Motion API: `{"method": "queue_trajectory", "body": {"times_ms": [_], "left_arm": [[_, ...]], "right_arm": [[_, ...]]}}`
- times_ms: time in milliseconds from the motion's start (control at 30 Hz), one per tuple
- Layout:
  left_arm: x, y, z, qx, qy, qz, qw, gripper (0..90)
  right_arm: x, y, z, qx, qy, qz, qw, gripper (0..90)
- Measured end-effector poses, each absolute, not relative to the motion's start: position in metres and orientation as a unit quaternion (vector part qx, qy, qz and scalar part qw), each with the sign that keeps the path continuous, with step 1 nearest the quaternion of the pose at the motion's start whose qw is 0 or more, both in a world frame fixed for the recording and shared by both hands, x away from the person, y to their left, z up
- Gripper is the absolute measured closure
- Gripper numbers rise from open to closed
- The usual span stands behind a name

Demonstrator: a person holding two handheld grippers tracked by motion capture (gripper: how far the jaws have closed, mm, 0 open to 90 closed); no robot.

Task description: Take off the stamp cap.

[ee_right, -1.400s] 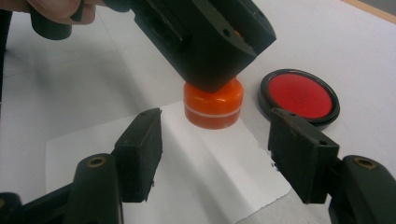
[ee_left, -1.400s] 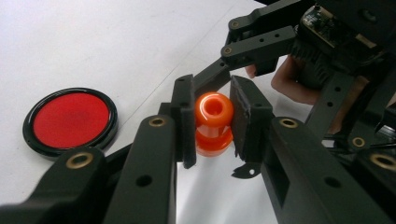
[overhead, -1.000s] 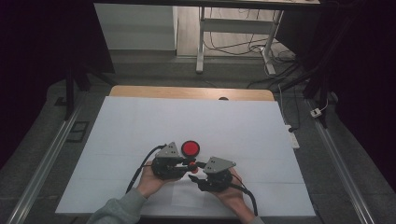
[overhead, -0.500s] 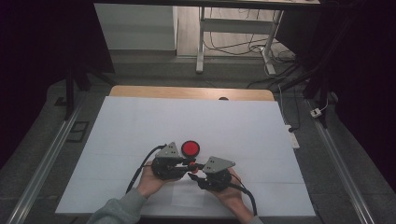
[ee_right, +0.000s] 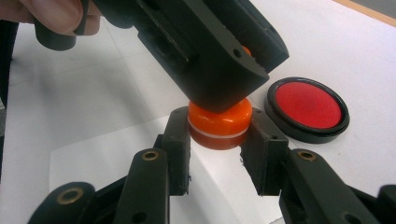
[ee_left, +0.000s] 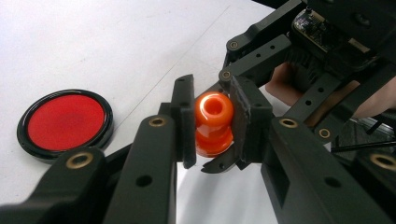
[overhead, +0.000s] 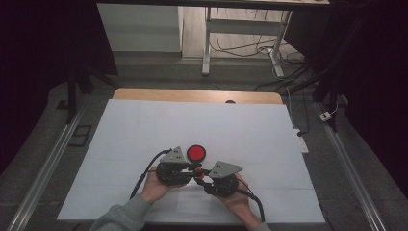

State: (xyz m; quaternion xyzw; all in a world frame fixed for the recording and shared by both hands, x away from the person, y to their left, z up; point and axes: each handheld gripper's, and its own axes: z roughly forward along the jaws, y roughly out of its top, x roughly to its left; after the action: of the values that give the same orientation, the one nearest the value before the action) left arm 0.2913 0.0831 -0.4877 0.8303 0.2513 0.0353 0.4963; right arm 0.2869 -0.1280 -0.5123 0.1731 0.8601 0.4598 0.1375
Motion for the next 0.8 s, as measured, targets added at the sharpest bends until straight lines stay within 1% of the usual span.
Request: {"method": "queue_trajectory", "body": {"times_ms": [800], "left_arm": [[0.2906,0.0844,-0.4878,0.827,0.250,0.034,0.502,72.5]], "right_arm": [[0.2834,-0.1280,-0.5118,0.177,0.857,0.460,0.149,64.3]]}}
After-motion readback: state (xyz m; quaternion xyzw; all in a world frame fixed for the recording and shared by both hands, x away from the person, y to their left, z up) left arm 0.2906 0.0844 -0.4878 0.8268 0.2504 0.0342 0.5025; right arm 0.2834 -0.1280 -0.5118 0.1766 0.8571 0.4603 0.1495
